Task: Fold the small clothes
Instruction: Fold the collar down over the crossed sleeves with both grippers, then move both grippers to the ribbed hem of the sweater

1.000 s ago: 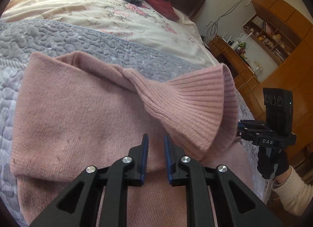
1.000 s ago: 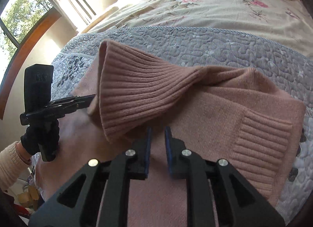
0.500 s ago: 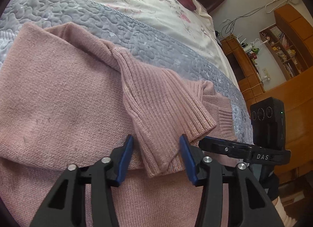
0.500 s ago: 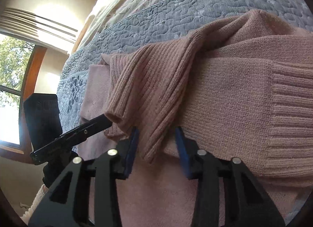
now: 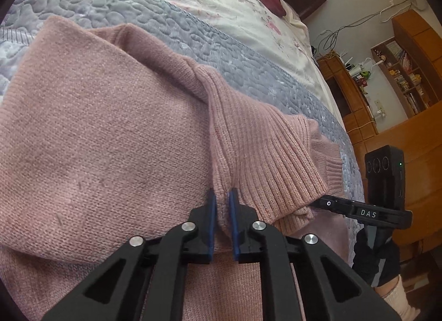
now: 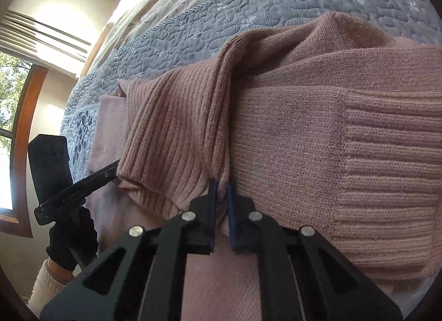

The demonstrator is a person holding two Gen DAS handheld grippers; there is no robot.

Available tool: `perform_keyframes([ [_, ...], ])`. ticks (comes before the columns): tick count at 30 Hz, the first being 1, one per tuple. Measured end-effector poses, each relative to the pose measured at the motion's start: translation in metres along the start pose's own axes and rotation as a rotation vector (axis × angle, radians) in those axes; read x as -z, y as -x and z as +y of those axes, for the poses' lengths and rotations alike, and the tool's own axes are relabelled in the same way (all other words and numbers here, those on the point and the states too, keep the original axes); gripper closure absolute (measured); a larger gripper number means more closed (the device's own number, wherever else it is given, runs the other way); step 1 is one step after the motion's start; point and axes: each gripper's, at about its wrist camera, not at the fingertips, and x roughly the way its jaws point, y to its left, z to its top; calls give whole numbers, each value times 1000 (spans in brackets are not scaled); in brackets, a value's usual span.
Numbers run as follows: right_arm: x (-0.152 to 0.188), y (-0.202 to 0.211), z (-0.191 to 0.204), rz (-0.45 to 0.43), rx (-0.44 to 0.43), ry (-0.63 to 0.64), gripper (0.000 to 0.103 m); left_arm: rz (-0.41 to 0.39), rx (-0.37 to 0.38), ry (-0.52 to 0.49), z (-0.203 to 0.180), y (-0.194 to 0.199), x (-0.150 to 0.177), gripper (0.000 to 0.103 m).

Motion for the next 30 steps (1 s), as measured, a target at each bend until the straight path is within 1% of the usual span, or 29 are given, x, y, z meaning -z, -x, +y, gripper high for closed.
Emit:
perform_keyframes([
  [1,0,0,1,0,2,0,97,0,-18,-11,-3,1,1,91],
  [2,0,3,3,-4,2,4,94,-1,-43,-23,-8,4,2,89],
  [3,3,7,4,-10,-2,3,86,0,-68,-36,-13,8,3,87],
  [4,6,15,6,-14,-9,-7,80,-2,-101,-50,-20,15,7,79],
  [5,12,25,9,-26,-24,-10,65,-11,-128,-66,-27,24,11,71],
  [6,19,40,13,-56,-28,-2,56,-25,-143,-89,-34,35,18,68],
  [8,42,71,24,-111,3,39,52,-48,-159,-133,-48,60,39,59],
  [11,91,108,36,-167,45,77,47,-64,-248,-177,-63,97,80,51],
  [14,151,138,35,-194,69,62,47,-64,-328,-168,-63,135,129,45],
  [17,215,157,31,-200,91,31,47,-65,-396,-144,-58,172,180,44],
  [19,253,163,28,-190,126,10,47,-65,-419,-98,-50,194,210,43],
  [21,289,169,18,-175,134,-15,47,-57,-428,-41,-39,212,234,43],
  [22,304,169,13,-167,138,-32,47,-58,-436,-30,-35,220,244,43],
  [25,341,164,-2,-134,152,-85,47,-49,-463,-34,-27,233,267,43],
  [28,362,153,-12,-104,128,-123,47,-20,-481,-37,-20,235,285,42],
  [30,370,141,-16,-78,168,-142,47,2,-502,-38,-14,233,294,42],
])
